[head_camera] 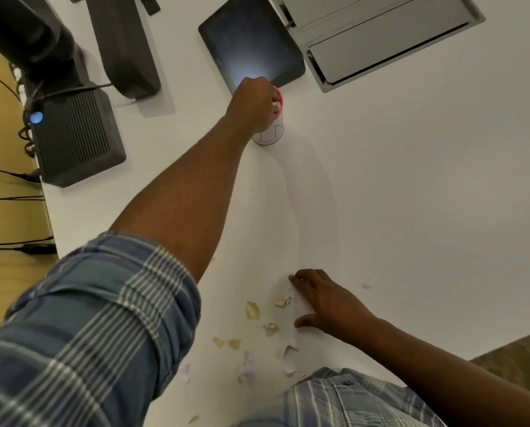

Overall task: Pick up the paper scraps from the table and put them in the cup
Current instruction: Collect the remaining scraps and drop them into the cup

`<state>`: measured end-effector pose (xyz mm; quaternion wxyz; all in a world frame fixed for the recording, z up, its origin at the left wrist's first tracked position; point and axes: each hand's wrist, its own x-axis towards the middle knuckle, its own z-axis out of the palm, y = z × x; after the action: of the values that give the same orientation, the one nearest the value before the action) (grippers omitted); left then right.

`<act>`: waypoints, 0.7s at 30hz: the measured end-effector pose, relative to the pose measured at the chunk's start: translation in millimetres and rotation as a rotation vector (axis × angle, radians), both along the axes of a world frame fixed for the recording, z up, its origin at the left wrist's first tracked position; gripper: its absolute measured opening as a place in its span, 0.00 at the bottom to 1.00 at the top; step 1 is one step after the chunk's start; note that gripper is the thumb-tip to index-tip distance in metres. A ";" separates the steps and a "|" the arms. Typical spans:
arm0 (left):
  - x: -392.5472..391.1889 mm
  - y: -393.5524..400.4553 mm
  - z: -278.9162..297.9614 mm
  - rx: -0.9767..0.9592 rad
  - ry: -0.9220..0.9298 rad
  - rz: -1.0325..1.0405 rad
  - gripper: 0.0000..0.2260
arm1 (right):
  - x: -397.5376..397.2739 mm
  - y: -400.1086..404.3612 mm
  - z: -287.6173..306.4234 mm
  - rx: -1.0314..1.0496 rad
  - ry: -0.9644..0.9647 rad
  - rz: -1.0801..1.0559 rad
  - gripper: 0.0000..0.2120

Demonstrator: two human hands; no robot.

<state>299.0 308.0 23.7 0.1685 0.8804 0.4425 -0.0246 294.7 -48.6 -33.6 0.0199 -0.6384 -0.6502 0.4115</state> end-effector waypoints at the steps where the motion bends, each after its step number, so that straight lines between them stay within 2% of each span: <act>1: -8.7 -9.2 7.1 0.009 -0.042 0.029 0.20 | -1.9 -2.2 1.4 -0.007 -0.001 0.045 0.44; 4: -45.5 -46.6 23.2 0.027 -0.288 0.189 0.20 | -11.3 -11.1 0.8 0.002 -0.022 0.158 0.50; 8: -125.7 -113.5 12.6 0.047 -0.475 0.219 0.17 | -25.1 -23.2 -8.8 0.033 -0.049 0.217 0.55; 15: -269.0 -267.0 -33.8 -0.008 -0.332 0.486 0.13 | -36.6 -34.3 -11.0 0.084 -0.060 0.169 0.57; 19: -318.3 -339.7 -40.4 -0.081 -0.281 0.735 0.14 | -37.4 -37.4 -10.7 0.071 -0.109 0.187 0.61; 21: -337.0 -369.2 -42.1 -0.104 -0.230 0.794 0.15 | -40.2 -40.2 -10.3 0.068 -0.115 0.200 0.63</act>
<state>-38.0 -61.2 -18.4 0.2574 0.6289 0.7240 0.1187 254.4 -88.9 -43.8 -0.0367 -0.5918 -0.7243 0.3519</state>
